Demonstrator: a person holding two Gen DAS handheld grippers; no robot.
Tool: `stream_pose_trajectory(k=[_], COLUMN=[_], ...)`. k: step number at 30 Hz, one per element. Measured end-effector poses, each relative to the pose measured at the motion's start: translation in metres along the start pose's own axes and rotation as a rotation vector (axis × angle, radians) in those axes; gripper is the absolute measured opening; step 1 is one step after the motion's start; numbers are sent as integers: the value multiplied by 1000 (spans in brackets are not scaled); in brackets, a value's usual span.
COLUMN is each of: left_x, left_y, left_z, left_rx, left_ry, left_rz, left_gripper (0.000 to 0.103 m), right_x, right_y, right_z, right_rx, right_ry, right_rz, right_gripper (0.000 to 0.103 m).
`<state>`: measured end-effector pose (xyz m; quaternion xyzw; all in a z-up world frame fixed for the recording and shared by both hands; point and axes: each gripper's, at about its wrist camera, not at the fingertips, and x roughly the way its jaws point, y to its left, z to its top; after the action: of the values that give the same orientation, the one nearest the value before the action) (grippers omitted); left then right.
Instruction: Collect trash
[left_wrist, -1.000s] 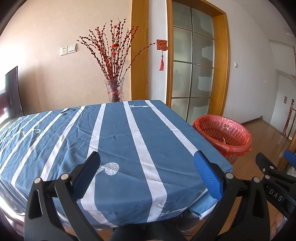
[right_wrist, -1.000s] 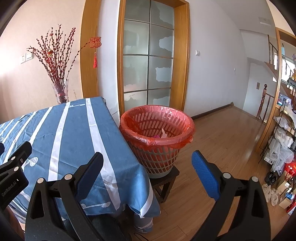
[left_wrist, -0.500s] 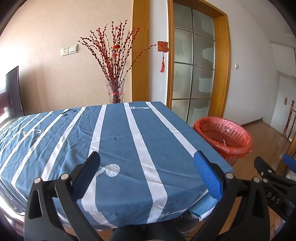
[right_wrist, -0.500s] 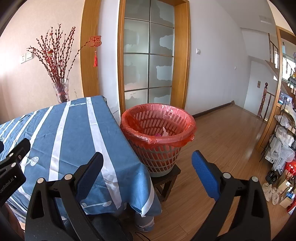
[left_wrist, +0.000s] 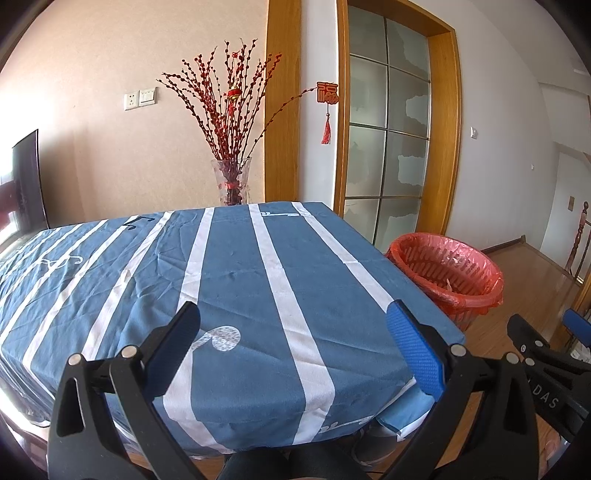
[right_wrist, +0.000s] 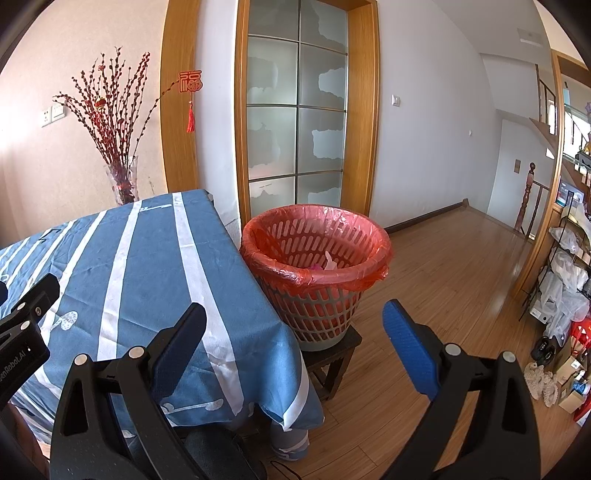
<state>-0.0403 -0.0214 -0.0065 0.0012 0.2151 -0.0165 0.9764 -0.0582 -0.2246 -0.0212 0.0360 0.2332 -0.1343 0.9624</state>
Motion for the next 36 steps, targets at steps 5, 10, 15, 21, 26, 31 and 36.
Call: stream_pose_trajectory(k=[5, 10, 15, 21, 26, 31, 36], left_x=[0, 0, 0, 0, 0, 0, 0], left_y=[0, -1, -1, -1, -1, -1, -3], left_z=[-1, -1, -1, -2, -2, -2, -4], left_rx=[-2, -2, -3, -3, -3, -4, -4], left_ry=[2, 3, 3, 4, 5, 5, 8], left_rz=[0, -1, -1, -1, -1, -1, -3], left_gripper=[99, 99, 99, 99, 99, 99, 99], right_x=[0, 0, 0, 0, 0, 0, 0], right_y=[0, 0, 0, 0, 0, 0, 1], right_z=[0, -1, 0, 0, 0, 0, -3], right_rx=[1, 1, 1, 1, 1, 2, 2], right_ry=[0, 1, 1, 1, 2, 2, 3], right_rz=[0, 0, 1, 0, 1, 1, 1], right_gripper=[96, 96, 96, 96, 96, 96, 96])
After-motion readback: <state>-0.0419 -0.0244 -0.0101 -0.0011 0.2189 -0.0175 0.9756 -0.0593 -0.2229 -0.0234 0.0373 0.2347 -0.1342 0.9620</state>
